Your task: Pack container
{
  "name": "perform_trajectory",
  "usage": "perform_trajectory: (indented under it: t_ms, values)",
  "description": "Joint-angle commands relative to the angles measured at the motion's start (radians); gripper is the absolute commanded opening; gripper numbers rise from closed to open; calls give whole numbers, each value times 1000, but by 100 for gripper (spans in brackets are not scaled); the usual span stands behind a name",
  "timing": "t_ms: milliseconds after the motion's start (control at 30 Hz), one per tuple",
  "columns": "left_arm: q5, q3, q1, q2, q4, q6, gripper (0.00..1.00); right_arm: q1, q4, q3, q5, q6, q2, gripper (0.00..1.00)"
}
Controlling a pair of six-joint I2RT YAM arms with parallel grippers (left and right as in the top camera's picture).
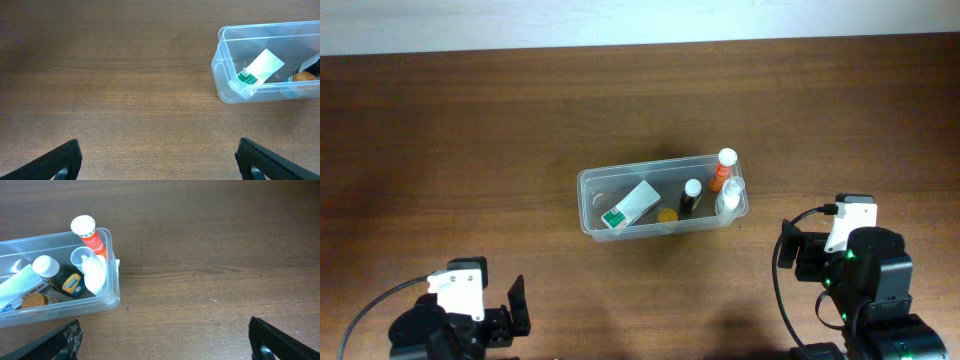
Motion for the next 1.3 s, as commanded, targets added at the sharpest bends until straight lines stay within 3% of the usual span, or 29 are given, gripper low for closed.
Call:
perform_trajectory:
  t_ms: [0,233,500,833,967,1267]
  values:
    - [10,-7,3,-5,2,16,100,10,0,-16,20,7,-39,98]
    - [10,-7,3,-5,2,16,100,10,2,-67,24,4,-222,98]
    - [10,-7,3,-5,2,16,100,10,133,-322,24,4,-583,98]
    - [10,-7,3,-5,2,16,99,10,780,-684,27,-124,-570,98]
    - [10,-7,3,-5,2,16,100,10,816,-788,27,-124,-563,98]
    - [10,-7,3,-5,2,16,99,10,820,-788,27,-124,-552,98]
